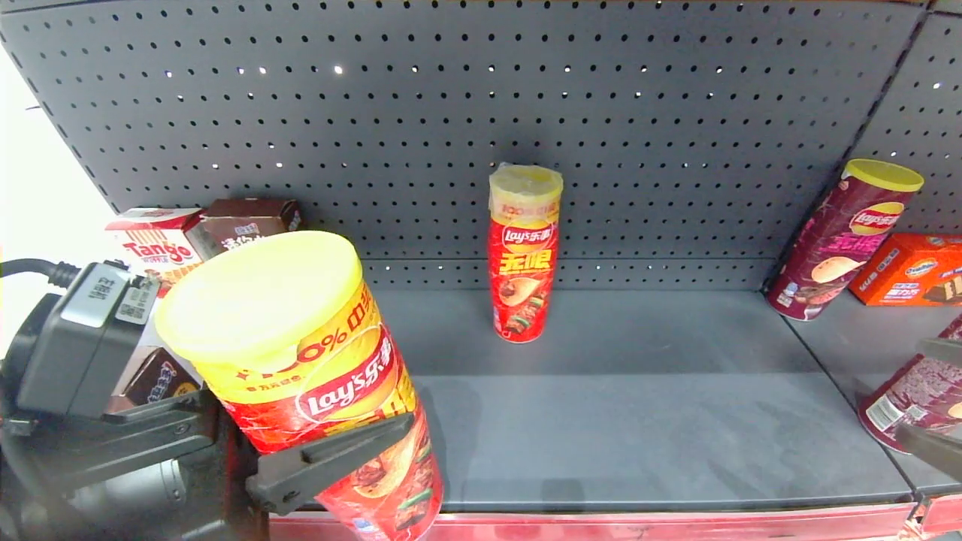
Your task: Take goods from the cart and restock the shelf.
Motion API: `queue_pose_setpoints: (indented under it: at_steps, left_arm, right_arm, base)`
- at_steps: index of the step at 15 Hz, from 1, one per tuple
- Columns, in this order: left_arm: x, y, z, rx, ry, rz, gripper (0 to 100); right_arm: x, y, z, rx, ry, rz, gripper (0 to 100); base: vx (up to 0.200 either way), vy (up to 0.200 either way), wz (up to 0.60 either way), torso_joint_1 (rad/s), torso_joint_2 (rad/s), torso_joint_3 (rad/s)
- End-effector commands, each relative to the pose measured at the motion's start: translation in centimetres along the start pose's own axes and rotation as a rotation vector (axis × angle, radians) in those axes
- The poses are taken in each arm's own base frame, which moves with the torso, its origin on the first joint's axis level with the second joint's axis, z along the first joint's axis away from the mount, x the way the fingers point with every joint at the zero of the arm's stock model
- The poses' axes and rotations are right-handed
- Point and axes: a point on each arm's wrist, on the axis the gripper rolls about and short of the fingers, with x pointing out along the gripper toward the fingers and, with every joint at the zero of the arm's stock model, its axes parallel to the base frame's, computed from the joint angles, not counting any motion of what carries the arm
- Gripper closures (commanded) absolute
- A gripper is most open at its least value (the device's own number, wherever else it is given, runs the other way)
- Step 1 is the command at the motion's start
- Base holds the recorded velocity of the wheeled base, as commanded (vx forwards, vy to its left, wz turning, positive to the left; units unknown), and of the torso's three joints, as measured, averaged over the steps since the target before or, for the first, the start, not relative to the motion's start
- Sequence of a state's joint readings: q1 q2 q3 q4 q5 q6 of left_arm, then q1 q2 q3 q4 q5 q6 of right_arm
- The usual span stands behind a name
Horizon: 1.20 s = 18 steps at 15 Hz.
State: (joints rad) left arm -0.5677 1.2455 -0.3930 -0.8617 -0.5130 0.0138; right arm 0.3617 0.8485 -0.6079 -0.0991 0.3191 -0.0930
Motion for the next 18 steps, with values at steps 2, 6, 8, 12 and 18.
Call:
queue_pose_setpoints:
  at_steps: [2, 6, 8, 12, 18]
  left_arm:
    - [0.2, 0.1, -0.1, -0.004, 0.007, -0.001, 100]
    - [0.1, 0.1, -0.1, -0.002, 0.004, -0.001, 100]
    - [0.1, 0.1, 0.0, -0.001, 0.001, -0.001, 100]
    - [0.4, 0.3, 1.0, 0.015, -0.029, -0.002, 100]
    - [0.5, 0.3, 1.0, -0.012, -0.025, -0.002, 100]
  right_arm:
    - [7.6, -0.9, 0.9, 0.007, 0.101, 0.087, 0]
    - [12.8, -1.5, 1.1, -0.002, 0.085, 0.062, 0]
    - [15.6, -2.1, 1.2, -0.018, 0.014, 0.056, 0]
    - [18.9, -3.7, 2.4, -0.058, -0.077, 0.229, 0]
    - [22.9, -6.4, 3.0, -0.159, -0.155, 0.560, 0]
  base:
    - [0.000, 0.000, 0.00, 0.000, 0.00, 0.000]
    - [0.000, 0.000, 0.00, 0.000, 0.00, 0.000]
    - [0.000, 0.000, 0.00, 0.000, 0.00, 0.000]
    - [0.000, 0.000, 0.00, 0.000, 0.00, 0.000]
    - [0.000, 0.000, 0.00, 0.000, 0.00, 0.000]
